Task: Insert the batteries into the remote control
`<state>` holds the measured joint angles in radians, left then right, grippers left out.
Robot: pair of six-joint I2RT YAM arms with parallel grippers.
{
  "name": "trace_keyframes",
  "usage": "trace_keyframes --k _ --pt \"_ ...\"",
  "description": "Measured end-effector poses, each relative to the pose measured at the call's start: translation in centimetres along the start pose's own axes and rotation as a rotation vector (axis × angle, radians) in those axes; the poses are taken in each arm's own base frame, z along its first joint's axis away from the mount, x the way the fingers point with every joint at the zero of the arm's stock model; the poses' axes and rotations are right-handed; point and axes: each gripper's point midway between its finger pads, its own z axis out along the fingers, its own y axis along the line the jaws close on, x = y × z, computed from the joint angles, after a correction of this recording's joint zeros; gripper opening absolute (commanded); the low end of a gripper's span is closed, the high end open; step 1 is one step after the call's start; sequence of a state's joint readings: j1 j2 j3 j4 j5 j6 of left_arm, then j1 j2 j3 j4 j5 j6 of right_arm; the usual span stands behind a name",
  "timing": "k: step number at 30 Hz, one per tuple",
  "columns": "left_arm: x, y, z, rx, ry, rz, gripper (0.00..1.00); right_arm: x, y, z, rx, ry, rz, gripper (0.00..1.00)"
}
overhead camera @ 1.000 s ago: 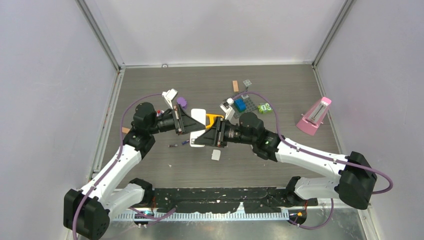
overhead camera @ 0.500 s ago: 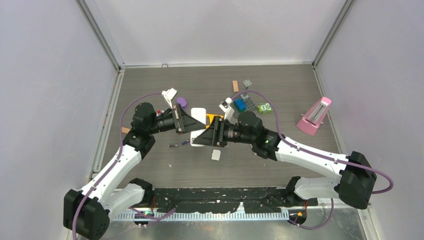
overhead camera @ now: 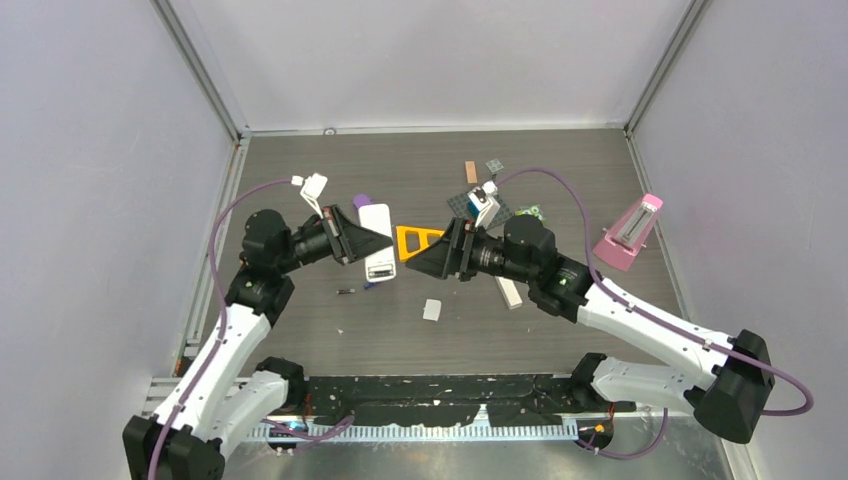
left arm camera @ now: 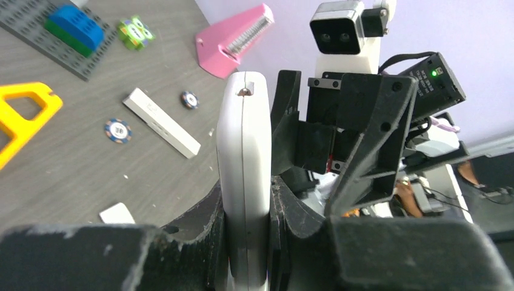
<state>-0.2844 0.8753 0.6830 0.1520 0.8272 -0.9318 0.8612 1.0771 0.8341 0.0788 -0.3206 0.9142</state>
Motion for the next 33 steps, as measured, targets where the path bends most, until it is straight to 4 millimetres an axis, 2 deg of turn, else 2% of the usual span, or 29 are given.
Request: trace_keyframes --k 3,7,11,16,23,25,30,33 --pt "-0.6 -0.3 -0.9 -0.048 -0.037 0.072 0.0 -0.7 -1.7 -0.3 0.08 -0.036 -0.007 0.7" --pt "-2.3 -0.9 -2.6 -0.162 -0.114 0.169 0.0 -0.7 -5.3 0.3 0.251 -0.035 0.01 0.63" --pt "-3.6 -0.8 -4.8 -0.304 -0.199 0.223 0.0 0.1 -9.9 2.4 0.432 -0.001 0.031 0.61" --pt "-3.3 1.0 -7.6 -0.469 -0.263 0.221 0.0 2.4 -14.8 5.8 0.643 0.063 0.052 0.61" --pt "-2.5 1.9 -10.6 -0.591 -0.317 0.218 0.0 6.2 -17.1 11.6 0.782 0.11 0.093 0.6" --pt "-2.1 2.0 -11.1 -0.608 -0.311 0.23 0.0 7.2 -17.8 12.7 0.807 0.114 0.12 0.6" --pt "-2.1 1.8 -12.7 -0.666 -0.319 0.27 0.0 8.2 -19.5 13.9 0.874 0.104 0.187 0.61" --pt "-2.4 1.6 -13.6 -0.702 -0.333 0.302 0.0 8.2 -19.8 14.8 0.895 0.092 0.21 0.6"
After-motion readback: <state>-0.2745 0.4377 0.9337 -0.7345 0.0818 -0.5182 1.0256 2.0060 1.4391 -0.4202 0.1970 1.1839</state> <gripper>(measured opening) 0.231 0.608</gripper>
